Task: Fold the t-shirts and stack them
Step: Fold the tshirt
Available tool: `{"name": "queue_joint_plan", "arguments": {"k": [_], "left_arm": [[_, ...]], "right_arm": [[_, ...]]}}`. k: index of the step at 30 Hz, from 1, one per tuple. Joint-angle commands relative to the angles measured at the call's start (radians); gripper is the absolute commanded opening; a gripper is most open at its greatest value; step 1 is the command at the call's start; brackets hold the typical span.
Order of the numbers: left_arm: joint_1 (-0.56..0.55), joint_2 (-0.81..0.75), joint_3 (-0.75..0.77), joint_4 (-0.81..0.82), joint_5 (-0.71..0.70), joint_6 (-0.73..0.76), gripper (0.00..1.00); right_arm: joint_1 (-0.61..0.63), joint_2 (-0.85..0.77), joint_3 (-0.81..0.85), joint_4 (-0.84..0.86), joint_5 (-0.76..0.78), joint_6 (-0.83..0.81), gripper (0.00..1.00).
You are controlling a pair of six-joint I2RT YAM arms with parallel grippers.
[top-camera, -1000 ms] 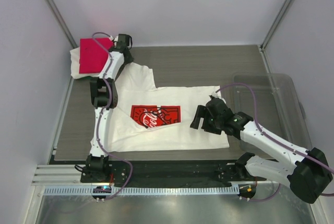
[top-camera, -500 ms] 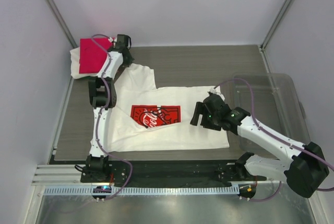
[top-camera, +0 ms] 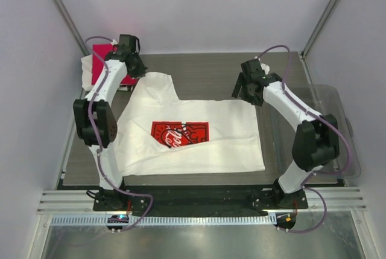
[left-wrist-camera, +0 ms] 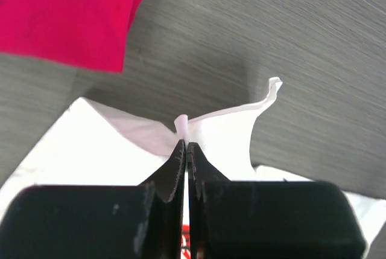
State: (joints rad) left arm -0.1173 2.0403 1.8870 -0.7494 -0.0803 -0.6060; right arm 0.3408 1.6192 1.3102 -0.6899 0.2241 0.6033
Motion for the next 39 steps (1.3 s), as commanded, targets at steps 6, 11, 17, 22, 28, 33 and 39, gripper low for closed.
{"name": "queue_joint_plan", "arguments": {"k": [6,11,17,22,28,33,39], "left_arm": [[0.001,-0.13,-0.154,0.036,0.07,-0.003,0.0],[-0.001,-0.146,-0.186,0.042,0.076,0.003,0.0],[0.001,-0.155,-0.203,0.044,0.076,0.037,0.0],[0.002,-0.157,-0.226,0.053,0.1,0.054,0.0],[0.002,-0.152,-0.223,0.055,0.1,0.06,0.0],[0.004,-0.114,-0.1,-0.019,0.05,0.077,0.0],[0.004,-0.066,0.161,-0.183,0.021,0.112,0.0]], "right_arm": [[-0.103,0.338,0.312,-0.082,0.04,-0.089,0.75],[-0.132,0.488,0.423,-0.111,0.014,-0.094,0.74],[-0.14,0.593,0.486,-0.114,0.029,-0.094,0.72],[-0.14,0.611,0.463,-0.111,0.038,-0.085,0.57],[-0.141,0.568,0.382,-0.094,0.029,-0.068,0.09],[-0.143,0.528,0.386,-0.103,0.034,-0.073,0.01],[-0.141,0.498,0.454,-0.161,0.006,-0.068,0.01]]}}
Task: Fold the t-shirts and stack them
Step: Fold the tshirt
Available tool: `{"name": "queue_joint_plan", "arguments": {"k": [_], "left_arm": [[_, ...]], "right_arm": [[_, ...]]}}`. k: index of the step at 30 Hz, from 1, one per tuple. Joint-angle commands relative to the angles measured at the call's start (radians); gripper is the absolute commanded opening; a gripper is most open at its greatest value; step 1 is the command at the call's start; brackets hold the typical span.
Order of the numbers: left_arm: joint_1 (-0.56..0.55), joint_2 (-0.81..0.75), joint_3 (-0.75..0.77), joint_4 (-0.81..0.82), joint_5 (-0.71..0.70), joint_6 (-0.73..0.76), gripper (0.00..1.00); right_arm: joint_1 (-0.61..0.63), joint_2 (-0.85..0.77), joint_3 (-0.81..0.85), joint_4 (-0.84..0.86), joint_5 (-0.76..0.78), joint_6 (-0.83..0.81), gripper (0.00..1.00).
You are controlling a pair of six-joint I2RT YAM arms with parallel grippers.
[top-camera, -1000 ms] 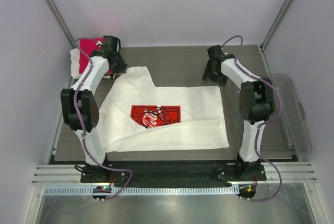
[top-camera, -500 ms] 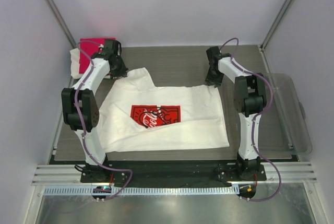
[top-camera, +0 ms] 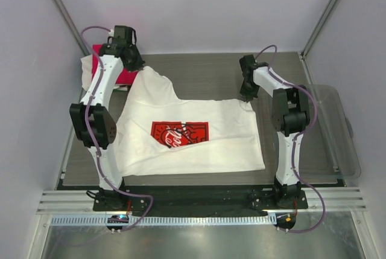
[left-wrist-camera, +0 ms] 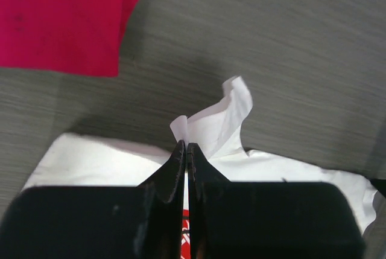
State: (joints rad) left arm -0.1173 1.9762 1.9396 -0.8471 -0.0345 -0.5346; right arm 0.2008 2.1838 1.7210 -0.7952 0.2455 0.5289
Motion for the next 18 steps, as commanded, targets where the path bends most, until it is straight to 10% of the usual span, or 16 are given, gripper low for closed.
{"name": "queue_joint_plan", "arguments": {"k": [1,18], "left_arm": [[0.004,-0.014,0.116,-0.113,-0.03,0.047,0.0],[0.002,-0.569,-0.504,-0.032,-0.054,0.022,0.0]], "right_arm": [[-0.001,-0.088,0.04,-0.058,-0.02,0.005,0.01],[0.017,-0.487,-0.405,0.034,-0.106,0.005,0.01]]}}
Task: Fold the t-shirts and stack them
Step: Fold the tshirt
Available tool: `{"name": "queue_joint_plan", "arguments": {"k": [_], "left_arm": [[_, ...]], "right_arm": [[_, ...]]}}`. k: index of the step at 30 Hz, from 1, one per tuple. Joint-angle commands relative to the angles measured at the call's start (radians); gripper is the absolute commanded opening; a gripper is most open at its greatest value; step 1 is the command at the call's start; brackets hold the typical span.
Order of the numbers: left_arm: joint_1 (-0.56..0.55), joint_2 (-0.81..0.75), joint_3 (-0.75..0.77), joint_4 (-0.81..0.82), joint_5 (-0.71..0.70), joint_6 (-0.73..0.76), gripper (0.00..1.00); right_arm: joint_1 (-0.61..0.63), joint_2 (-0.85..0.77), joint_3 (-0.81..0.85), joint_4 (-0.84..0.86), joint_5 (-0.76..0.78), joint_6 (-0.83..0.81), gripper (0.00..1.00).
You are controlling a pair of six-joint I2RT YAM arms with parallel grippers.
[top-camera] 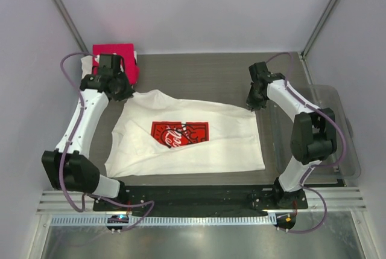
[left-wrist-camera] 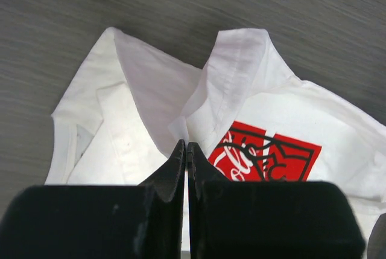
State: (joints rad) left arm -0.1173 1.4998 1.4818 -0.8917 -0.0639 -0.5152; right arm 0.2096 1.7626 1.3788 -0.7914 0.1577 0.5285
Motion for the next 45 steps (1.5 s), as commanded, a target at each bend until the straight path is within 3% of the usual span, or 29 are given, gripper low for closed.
{"name": "queue_joint_plan", "arguments": {"k": [1,9,22,26,27,28,31,32,37,45], "left_arm": [[0.004,-0.149,-0.07,0.004,-0.045,-0.002,0.0],[0.004,-0.447,-0.293,-0.105,-0.146,-0.081,0.0],[0.002,-0.749,-0.521,-0.259,-0.214,-0.27,0.01],[0.002,-0.832,-0.563,-0.295,-0.22,-0.341,0.11],[0.002,-0.849,-0.569,-0.312,-0.221,-0.374,0.15],[0.002,-0.887,-0.574,-0.319,-0.208,-0.387,0.2],[0.002,-0.964,-0.589,-0.331,-0.166,-0.43,0.41],[0.002,-0.983,-0.591,-0.328,-0.162,-0.434,0.47],[0.002,-1.006,-0.643,-0.277,-0.149,-0.436,0.49],[-0.001,-0.732,-0.692,-0.081,-0.071,-0.437,0.43]], "right_arm": [[0.008,-0.077,-0.081,0.035,-0.023,0.005,0.01],[0.01,-0.202,-0.233,0.06,-0.007,0.011,0.01],[0.01,-0.301,-0.363,0.089,-0.001,0.022,0.01],[0.008,-0.344,-0.426,0.096,-0.007,0.036,0.01],[0.01,-0.354,-0.437,0.096,-0.01,0.044,0.08],[0.01,-0.382,-0.446,0.096,-0.014,0.048,0.36],[0.01,-0.426,-0.466,0.095,-0.001,0.062,0.85],[0.01,-0.433,-0.457,0.095,0.005,0.064,0.87],[0.019,-0.424,-0.388,0.098,-0.052,0.054,0.87],[0.169,-0.226,-0.316,0.172,-0.093,0.027,0.84]]}}
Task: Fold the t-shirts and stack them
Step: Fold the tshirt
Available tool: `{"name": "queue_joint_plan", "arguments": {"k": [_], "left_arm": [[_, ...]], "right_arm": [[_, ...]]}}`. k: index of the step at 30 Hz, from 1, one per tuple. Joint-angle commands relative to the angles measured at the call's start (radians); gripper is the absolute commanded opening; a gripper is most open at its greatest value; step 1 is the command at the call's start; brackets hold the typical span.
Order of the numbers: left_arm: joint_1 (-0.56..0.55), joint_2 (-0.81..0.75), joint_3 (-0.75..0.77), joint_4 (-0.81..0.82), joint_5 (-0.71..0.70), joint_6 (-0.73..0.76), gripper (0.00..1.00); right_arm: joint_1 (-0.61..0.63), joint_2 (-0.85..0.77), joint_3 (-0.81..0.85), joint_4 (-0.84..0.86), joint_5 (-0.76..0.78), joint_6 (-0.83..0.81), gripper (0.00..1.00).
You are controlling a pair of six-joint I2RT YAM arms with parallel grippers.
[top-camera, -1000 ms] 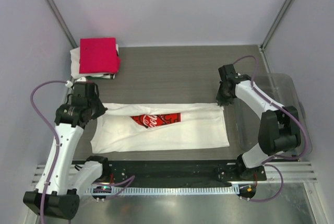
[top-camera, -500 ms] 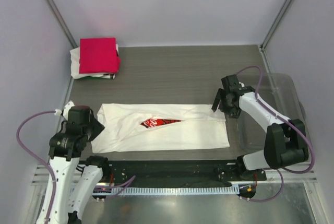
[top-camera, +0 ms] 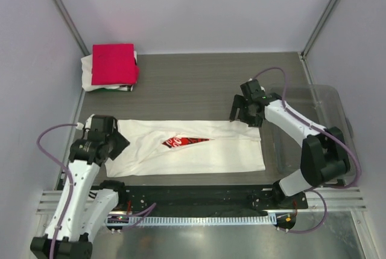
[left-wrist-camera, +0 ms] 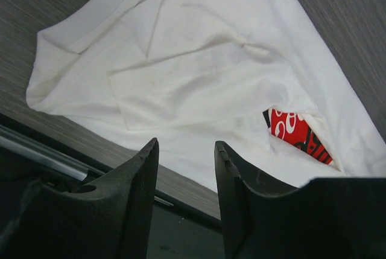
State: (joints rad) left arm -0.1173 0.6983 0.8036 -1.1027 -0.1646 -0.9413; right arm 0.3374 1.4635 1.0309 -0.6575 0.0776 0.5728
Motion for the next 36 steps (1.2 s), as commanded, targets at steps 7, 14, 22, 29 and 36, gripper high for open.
{"name": "queue_joint_plan", "arguments": {"k": [7,14,22,29,36], "left_arm": [[-0.054,0.37,-0.124,0.375,0.034,-0.028,0.41],[-0.074,0.677,-0.08,0.515,-0.025,0.016,0.35],[-0.153,1.073,0.294,0.523,-0.076,0.022,0.35],[-0.289,1.582,1.121,0.26,-0.003,0.105,0.35],[-0.387,1.709,1.749,0.033,-0.024,0.334,0.55]], "right_arm": [[0.097,0.216,0.006,0.081,0.056,-0.027,0.82],[0.117,0.199,-0.113,0.079,0.076,-0.01,0.81],[0.231,0.063,-0.412,0.211,-0.123,0.177,0.83],[0.646,-0.041,-0.4,0.323,-0.24,0.484,0.84],[0.799,-0.063,-0.056,0.107,-0.205,0.435,0.88]]}}
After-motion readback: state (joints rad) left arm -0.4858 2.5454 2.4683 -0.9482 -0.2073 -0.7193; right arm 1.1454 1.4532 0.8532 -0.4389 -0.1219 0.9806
